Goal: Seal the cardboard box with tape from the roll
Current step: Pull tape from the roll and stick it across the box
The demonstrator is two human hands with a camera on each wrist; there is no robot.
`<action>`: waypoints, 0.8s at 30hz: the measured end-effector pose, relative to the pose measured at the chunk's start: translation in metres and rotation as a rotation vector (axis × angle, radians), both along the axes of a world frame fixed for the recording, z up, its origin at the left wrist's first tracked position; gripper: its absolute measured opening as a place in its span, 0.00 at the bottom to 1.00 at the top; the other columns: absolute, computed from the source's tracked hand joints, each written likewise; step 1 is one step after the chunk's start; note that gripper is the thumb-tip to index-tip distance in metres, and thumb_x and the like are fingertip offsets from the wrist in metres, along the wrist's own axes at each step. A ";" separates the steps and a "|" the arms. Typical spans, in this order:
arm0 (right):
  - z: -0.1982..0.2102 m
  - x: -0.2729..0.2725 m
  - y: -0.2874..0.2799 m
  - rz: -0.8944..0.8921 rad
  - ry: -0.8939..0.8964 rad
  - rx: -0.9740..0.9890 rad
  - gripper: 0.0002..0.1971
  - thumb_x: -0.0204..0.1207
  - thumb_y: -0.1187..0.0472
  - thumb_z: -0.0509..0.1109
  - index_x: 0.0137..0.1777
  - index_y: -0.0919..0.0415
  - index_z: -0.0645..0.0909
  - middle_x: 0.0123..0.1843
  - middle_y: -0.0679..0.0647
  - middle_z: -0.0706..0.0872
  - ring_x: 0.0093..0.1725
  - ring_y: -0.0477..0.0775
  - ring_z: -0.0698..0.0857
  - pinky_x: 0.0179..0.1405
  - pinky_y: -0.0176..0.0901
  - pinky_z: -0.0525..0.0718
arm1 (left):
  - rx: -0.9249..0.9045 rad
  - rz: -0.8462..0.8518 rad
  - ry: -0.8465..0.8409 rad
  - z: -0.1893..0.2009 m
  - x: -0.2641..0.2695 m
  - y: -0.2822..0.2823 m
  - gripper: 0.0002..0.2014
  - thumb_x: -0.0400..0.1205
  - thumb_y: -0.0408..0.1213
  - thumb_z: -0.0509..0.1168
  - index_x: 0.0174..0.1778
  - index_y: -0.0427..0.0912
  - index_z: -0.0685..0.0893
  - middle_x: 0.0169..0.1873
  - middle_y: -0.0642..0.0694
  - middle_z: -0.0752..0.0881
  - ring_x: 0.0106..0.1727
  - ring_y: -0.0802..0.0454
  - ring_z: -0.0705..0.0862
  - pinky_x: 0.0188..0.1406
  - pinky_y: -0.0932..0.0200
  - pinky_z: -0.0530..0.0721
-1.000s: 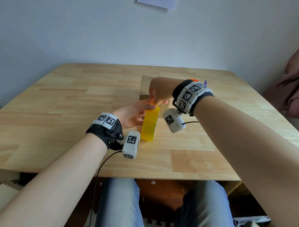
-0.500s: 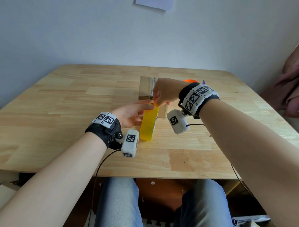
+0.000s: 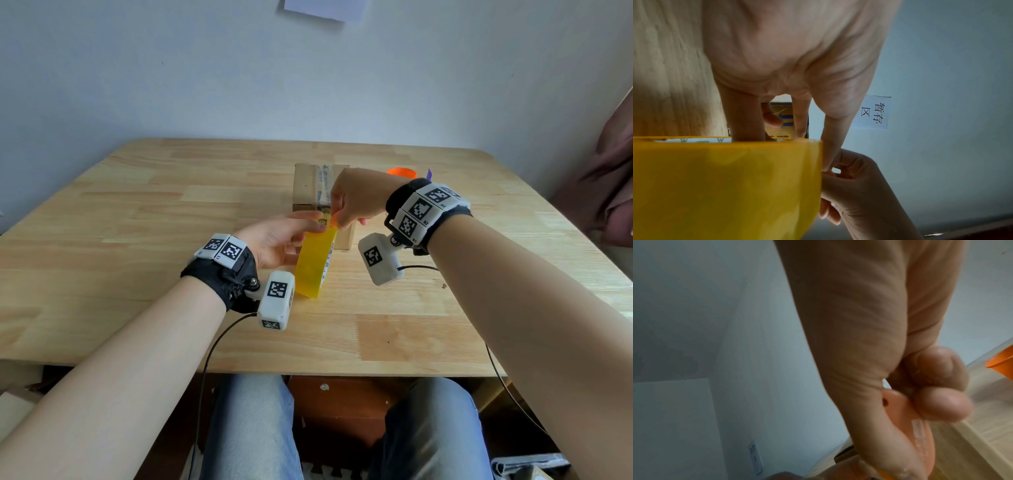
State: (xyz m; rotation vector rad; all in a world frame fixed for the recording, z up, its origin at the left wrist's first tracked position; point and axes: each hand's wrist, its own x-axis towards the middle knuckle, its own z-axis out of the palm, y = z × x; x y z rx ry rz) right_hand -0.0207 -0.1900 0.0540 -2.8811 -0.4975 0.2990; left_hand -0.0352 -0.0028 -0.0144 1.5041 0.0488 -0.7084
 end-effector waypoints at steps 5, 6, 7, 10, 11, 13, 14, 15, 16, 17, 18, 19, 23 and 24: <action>-0.002 0.000 -0.009 -0.018 -0.003 0.063 0.04 0.71 0.55 0.82 0.40 0.51 0.90 0.38 0.56 0.95 0.31 0.49 0.89 0.43 0.48 0.92 | 0.006 -0.003 -0.010 0.000 0.000 -0.001 0.20 0.80 0.35 0.74 0.68 0.52 0.84 0.60 0.41 0.84 0.51 0.46 0.86 0.34 0.54 0.90; -0.003 0.000 -0.010 -0.023 -0.008 0.082 0.04 0.72 0.55 0.82 0.40 0.51 0.90 0.37 0.54 0.94 0.30 0.47 0.89 0.41 0.46 0.92 | 0.005 0.000 -0.016 0.000 0.000 -0.001 0.21 0.80 0.35 0.74 0.69 0.51 0.84 0.59 0.42 0.85 0.50 0.47 0.86 0.32 0.55 0.90; -0.004 -0.001 -0.011 -0.028 -0.016 0.103 0.04 0.72 0.56 0.82 0.40 0.52 0.90 0.35 0.51 0.93 0.29 0.46 0.88 0.39 0.44 0.91 | 0.005 0.001 -0.022 0.000 0.000 -0.001 0.21 0.81 0.35 0.74 0.70 0.51 0.83 0.56 0.42 0.86 0.48 0.47 0.86 0.30 0.55 0.90; -0.010 -0.004 -0.009 -0.036 -0.052 0.141 0.04 0.73 0.57 0.82 0.40 0.53 0.89 0.30 0.47 0.90 0.24 0.41 0.86 0.31 0.38 0.88 | 0.014 -0.018 -0.025 0.001 -0.002 -0.002 0.16 0.82 0.36 0.72 0.66 0.49 0.84 0.47 0.45 0.89 0.45 0.48 0.87 0.30 0.56 0.90; -0.012 -0.005 -0.007 -0.038 -0.064 0.147 0.04 0.74 0.58 0.81 0.40 0.53 0.89 0.29 0.46 0.89 0.23 0.40 0.85 0.28 0.36 0.86 | 0.020 -0.030 -0.021 0.001 -0.002 -0.001 0.13 0.82 0.36 0.72 0.63 0.48 0.85 0.46 0.45 0.89 0.45 0.48 0.87 0.32 0.56 0.90; -0.015 -0.006 -0.005 -0.038 -0.077 0.150 0.04 0.75 0.58 0.80 0.40 0.53 0.89 0.28 0.45 0.88 0.22 0.39 0.84 0.24 0.32 0.81 | 0.024 -0.051 -0.011 0.001 -0.003 -0.001 0.10 0.82 0.37 0.72 0.59 0.46 0.86 0.45 0.45 0.90 0.46 0.48 0.88 0.36 0.54 0.89; -0.015 -0.006 -0.004 -0.037 -0.078 0.148 0.04 0.75 0.58 0.80 0.41 0.53 0.88 0.30 0.46 0.88 0.23 0.39 0.84 0.24 0.31 0.80 | 0.026 -0.057 -0.011 0.000 -0.003 -0.002 0.10 0.82 0.38 0.72 0.59 0.46 0.86 0.45 0.46 0.90 0.47 0.48 0.87 0.38 0.53 0.89; -0.015 -0.006 -0.004 -0.033 -0.076 0.144 0.04 0.75 0.58 0.80 0.41 0.53 0.88 0.32 0.47 0.89 0.24 0.40 0.85 0.25 0.32 0.81 | 0.028 -0.058 -0.013 0.000 -0.003 -0.002 0.10 0.82 0.38 0.72 0.59 0.46 0.86 0.45 0.46 0.90 0.47 0.48 0.87 0.38 0.53 0.89; -0.013 -0.006 -0.005 -0.028 -0.074 0.135 0.05 0.75 0.58 0.80 0.40 0.52 0.88 0.34 0.48 0.90 0.26 0.42 0.86 0.27 0.34 0.83 | 0.028 -0.057 -0.016 0.001 -0.004 -0.003 0.10 0.82 0.37 0.72 0.58 0.47 0.86 0.45 0.46 0.90 0.47 0.48 0.87 0.37 0.53 0.89; -0.012 -0.006 -0.006 -0.021 -0.070 0.125 0.05 0.75 0.57 0.80 0.40 0.52 0.88 0.35 0.49 0.91 0.27 0.43 0.87 0.30 0.37 0.86 | 0.027 -0.050 -0.019 0.001 -0.004 -0.004 0.10 0.82 0.37 0.72 0.58 0.48 0.86 0.44 0.46 0.90 0.47 0.48 0.87 0.36 0.54 0.89; -0.011 -0.006 -0.008 -0.016 -0.064 0.116 0.05 0.75 0.57 0.81 0.40 0.52 0.88 0.37 0.49 0.92 0.28 0.44 0.88 0.34 0.40 0.88 | 0.025 -0.037 -0.023 0.001 -0.005 -0.004 0.10 0.81 0.36 0.72 0.58 0.49 0.86 0.43 0.46 0.90 0.46 0.48 0.88 0.35 0.54 0.89; -0.010 -0.005 -0.011 -0.016 -0.059 0.107 0.05 0.74 0.56 0.81 0.40 0.52 0.88 0.38 0.50 0.92 0.29 0.45 0.88 0.37 0.43 0.89 | 0.021 -0.022 -0.025 0.001 -0.004 -0.005 0.11 0.81 0.36 0.73 0.58 0.50 0.86 0.42 0.47 0.90 0.44 0.48 0.88 0.33 0.55 0.89; -0.011 -0.007 -0.025 -0.050 -0.073 0.064 0.05 0.73 0.57 0.82 0.38 0.51 0.88 0.36 0.49 0.92 0.30 0.47 0.90 0.43 0.52 0.93 | -0.002 0.026 -0.011 0.001 -0.002 -0.002 0.18 0.81 0.35 0.73 0.66 0.51 0.83 0.43 0.46 0.90 0.43 0.48 0.88 0.32 0.55 0.90; -0.012 -0.007 -0.029 -0.064 -0.075 0.070 0.05 0.72 0.58 0.82 0.38 0.51 0.88 0.36 0.49 0.92 0.30 0.47 0.89 0.43 0.52 0.93 | -0.007 0.027 -0.006 0.001 -0.002 -0.002 0.18 0.81 0.35 0.73 0.66 0.51 0.84 0.44 0.46 0.89 0.43 0.48 0.88 0.33 0.55 0.90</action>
